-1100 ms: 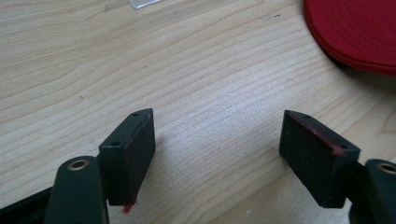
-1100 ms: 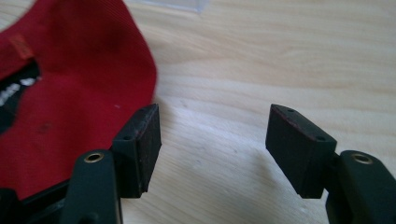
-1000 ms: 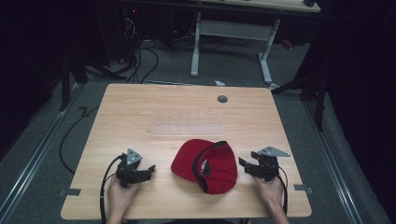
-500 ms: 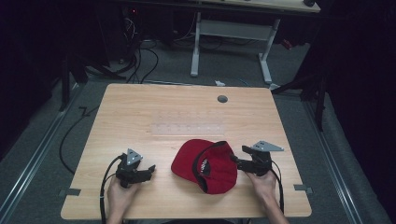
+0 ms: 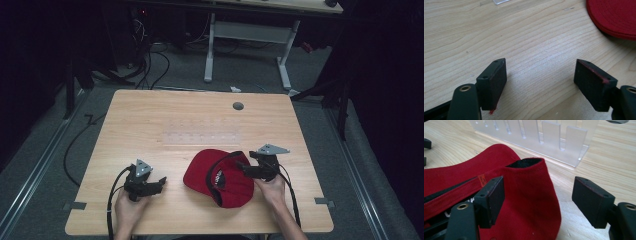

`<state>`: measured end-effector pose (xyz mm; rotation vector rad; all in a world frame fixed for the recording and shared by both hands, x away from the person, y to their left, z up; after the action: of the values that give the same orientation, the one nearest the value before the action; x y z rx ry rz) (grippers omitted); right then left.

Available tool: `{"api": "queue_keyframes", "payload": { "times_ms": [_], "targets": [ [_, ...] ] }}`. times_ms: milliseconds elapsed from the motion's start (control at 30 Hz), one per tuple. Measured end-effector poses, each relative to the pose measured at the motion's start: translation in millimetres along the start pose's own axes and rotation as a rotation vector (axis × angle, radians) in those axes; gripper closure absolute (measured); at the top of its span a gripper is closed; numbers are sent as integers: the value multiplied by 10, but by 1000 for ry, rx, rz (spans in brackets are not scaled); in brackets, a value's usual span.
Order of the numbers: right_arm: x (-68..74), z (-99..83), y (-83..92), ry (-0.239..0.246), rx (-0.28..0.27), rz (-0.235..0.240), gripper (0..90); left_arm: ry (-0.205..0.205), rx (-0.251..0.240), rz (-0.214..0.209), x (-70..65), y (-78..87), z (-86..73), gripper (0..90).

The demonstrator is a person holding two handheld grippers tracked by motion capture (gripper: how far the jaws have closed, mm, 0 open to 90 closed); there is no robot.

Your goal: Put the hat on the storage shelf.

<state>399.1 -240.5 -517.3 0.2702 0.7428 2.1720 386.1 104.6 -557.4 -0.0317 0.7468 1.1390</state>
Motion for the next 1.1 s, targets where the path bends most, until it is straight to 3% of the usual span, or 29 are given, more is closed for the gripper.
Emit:
{"api": "queue_keyframes", "payload": {
  "times_ms": [200,233,367,500,567,667,767,800,900,967,1000,1100],
  "targets": [
    [5,30,-94,-5,13,22,229,0,1,-1,0,0,0,265],
    [12,51,-125,-23,14,51,221,-1,1,-1,0,0,0,265],
    [24,66,-187,-37,27,75,222,-1,0,0,0,0,0,265],
    [23,52,-258,-45,52,87,257,-1,1,-1,0,0,0,265],
    [25,48,-280,-27,48,95,288,-1,0,-1,0,0,-1,265],
    [14,47,-316,-41,43,109,324,-1,0,0,0,0,-1,265],
    [16,28,-354,-39,62,111,385,0,0,-1,-1,0,-1,265],
    [31,17,-368,-16,69,108,442,-1,1,0,0,0,-1,265],
    [38,10,-373,1,71,118,495,-1,0,0,0,0,-1,265],
    [22,-11,-365,-1,68,149,603,-1,1,0,0,0,-1,265],
    [22,-11,-365,-1,68,149,603,-1,0,0,-1,0,-1,265],
    [-7,-37,-319,2,55,175,728,-1,0,0,-1,0,-1,265]
  ]
}}
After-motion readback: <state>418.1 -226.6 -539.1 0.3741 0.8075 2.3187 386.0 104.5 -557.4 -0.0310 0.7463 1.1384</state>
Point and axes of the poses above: each handheld gripper's, and its own axes: y roughly backward along the jaws, z roughly out of its top, x roughly to its left, the point moved 3 cm from there along -y, roughly forward along the jaws, and after that the axes turned 11 degrees about y, right-handed, at the moved point
